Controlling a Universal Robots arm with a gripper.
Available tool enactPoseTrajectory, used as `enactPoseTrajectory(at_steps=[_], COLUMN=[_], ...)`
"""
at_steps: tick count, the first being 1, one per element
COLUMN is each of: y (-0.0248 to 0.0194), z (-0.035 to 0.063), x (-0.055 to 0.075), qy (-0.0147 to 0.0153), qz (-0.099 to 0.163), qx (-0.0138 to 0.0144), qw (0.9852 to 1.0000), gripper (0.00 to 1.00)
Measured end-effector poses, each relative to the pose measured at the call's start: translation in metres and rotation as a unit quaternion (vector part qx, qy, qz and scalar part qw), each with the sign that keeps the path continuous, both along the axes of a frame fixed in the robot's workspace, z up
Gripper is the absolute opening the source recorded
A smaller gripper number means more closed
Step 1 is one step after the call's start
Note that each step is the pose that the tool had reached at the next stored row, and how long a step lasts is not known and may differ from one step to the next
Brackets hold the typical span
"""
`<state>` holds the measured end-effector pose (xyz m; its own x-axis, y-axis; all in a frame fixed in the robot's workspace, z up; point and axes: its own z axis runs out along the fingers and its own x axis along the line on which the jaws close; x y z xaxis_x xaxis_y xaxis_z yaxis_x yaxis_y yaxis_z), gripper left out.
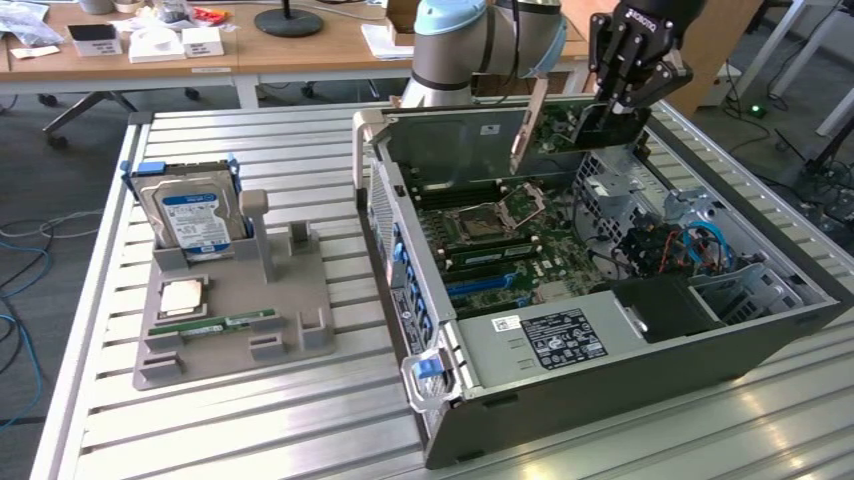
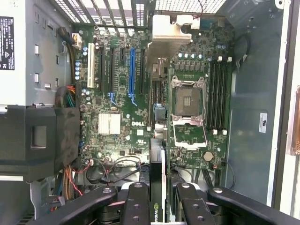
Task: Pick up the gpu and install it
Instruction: 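Insert the gpu into the slot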
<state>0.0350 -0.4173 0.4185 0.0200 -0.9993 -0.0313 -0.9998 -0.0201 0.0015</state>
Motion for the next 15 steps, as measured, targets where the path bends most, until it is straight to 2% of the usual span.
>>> enactPoseTrajectory(at_steps=[8,15], y=[-0.0016,-0.0016], z=[-0.0068,-0.0088], x=[0.0000,-0.0006], qy=[0.0001,0.0001], qz=[-0.003,-0.003], qx=[0.0000,0.0000], qw=[1.0000,1.0000], gripper=[0.27,0.27])
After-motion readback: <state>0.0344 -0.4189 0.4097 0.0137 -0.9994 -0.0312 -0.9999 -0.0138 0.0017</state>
